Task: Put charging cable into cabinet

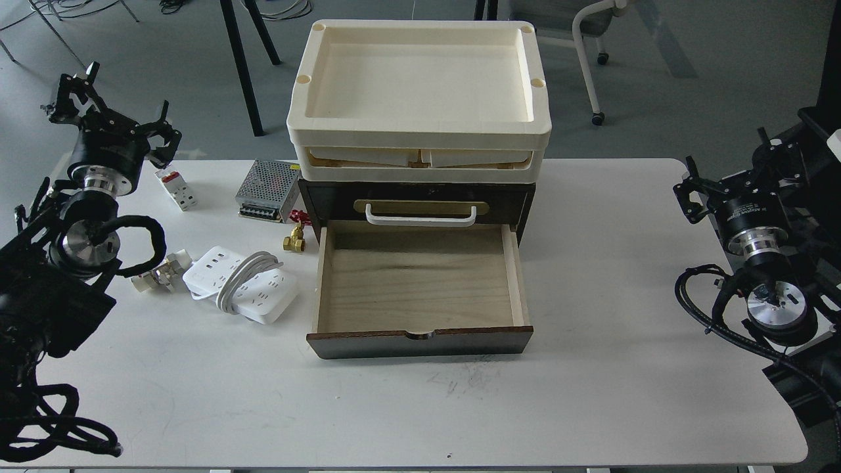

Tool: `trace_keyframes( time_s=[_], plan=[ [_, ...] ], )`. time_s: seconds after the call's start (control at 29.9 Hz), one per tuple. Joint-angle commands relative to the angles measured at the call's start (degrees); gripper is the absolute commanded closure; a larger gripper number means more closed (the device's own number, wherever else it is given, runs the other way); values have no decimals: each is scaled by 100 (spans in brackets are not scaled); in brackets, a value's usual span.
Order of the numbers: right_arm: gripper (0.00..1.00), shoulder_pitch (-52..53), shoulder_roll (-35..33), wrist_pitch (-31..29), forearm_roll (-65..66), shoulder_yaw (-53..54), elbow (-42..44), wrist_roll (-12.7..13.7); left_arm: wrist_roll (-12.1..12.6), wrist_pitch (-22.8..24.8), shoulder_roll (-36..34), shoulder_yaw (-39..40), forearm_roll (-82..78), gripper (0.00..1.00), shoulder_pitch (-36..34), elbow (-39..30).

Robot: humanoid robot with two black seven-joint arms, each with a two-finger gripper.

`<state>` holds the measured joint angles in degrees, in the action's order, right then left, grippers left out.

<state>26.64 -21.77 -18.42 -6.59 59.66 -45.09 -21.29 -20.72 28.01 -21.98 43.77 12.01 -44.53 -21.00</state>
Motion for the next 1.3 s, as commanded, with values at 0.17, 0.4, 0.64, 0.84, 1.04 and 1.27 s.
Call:
trace_keyframes(
  time_s=[0.17,0.4,0.64,0.84,1.04,1.27],
  plan=[
    [0,-9,6,5,0,-7,0,-7,77,-1,-70,-9,-6,0,-99,-36],
    [0,-9,6,5,0,-7,-17,-7,59,-1,-771,-157,-164,0,-82,-623],
    [0,-18,15,5,0,-16,-26,-7,24,-1,-1853,-650,-1393,2,-187,-1291],
    [0,-9,41,5,0,-7,-17,-16,24,-304,-2898,-703,-2710,4,-346,-2511],
    [0,-9,42,5,0,-7,-26,-16,41,-1331,-4147,-738,-4784,4,128,-4735],
    [0,-18,42,23,0,-7,-35,-16,-142,-1763,-4535,-1168,-7359,1,603,-5511]
  ],
)
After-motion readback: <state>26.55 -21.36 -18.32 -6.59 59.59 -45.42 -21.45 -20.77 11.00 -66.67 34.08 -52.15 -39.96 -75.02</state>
